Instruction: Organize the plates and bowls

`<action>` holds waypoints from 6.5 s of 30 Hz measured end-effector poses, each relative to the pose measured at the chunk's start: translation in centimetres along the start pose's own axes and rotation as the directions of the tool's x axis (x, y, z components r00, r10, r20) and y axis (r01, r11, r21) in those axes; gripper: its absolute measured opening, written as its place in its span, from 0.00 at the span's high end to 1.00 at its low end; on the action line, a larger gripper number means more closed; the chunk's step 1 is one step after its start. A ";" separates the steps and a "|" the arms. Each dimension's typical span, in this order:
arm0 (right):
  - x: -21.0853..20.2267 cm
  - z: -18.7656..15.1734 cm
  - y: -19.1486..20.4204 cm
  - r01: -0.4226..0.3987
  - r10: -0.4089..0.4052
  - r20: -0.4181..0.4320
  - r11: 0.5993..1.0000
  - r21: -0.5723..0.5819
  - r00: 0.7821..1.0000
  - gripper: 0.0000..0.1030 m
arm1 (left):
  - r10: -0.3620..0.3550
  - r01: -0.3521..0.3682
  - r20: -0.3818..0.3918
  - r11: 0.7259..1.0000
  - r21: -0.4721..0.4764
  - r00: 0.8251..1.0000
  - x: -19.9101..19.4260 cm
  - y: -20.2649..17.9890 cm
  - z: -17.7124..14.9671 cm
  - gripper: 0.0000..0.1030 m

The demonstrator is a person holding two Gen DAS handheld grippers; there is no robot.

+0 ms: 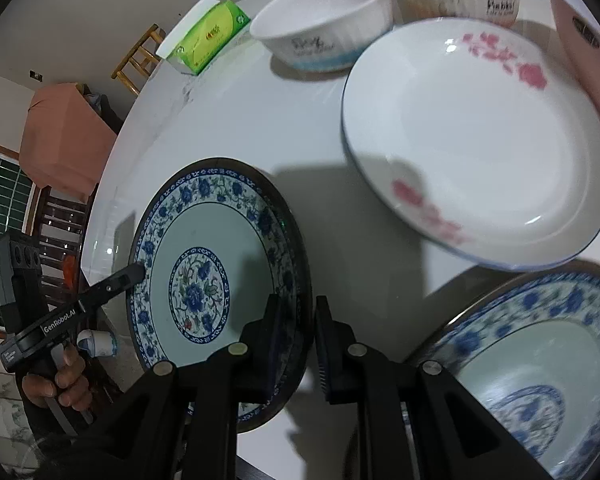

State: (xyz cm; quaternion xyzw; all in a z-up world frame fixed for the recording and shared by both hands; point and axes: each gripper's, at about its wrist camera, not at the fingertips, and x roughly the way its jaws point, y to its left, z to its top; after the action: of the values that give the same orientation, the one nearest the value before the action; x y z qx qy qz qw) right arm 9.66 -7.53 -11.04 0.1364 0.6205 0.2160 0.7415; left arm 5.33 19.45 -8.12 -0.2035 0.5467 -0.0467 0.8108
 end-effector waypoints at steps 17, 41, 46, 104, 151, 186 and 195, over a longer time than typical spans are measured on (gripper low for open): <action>0.9 -1.4 2.4 0.051 -0.046 0.065 0.996 -0.075 0.997 0.78 | 0.042 -0.040 0.051 0.998 -0.043 0.998 0.3 1.5 -0.5 0.74; -12.8 -7.5 -6.1 0.150 -0.143 0.296 0.989 0.001 0.944 0.67 | -0.163 0.120 0.103 0.936 0.330 0.981 -2.0 -16.3 -5.4 0.46; -14.2 -8.7 -9.5 0.143 -0.158 0.312 0.987 0.072 0.937 0.67 | -0.193 0.178 0.016 0.932 0.316 0.981 0.7 -18.2 -6.2 0.46; -12.0 -10.7 -19.3 -0.022 -0.033 0.280 0.981 0.192 0.959 0.82 | -0.212 0.240 -0.169 0.956 0.169 0.963 7.7 -19.1 -7.7 0.88; -13.4 -10.7 -16.8 -0.018 -0.033 0.328 0.989 0.149 0.944 0.86 | -0.182 0.195 -0.080 0.956 0.220 0.980 5.0 -19.0 -8.3 0.87; -11.3 -5.7 -6.3 -0.025 0.027 0.308 1.000 -0.010 0.951 0.85 | -0.127 0.117 0.099 0.988 0.097 0.987 -2.2 -10.5 -5.4 0.87; -7.3 -3.0 -0.6 -0.027 0.048 0.233 0.995 -0.093 0.971 0.85 | -0.062 0.063 0.133 0.998 -0.005 0.989 -3.6 -4.3 -4.3 0.86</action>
State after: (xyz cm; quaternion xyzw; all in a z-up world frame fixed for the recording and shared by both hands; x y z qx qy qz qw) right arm 5.79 -11.86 -5.64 0.1395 0.5154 0.2396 0.8109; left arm 0.62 15.43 -4.76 -0.2268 0.4852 -0.0562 0.8426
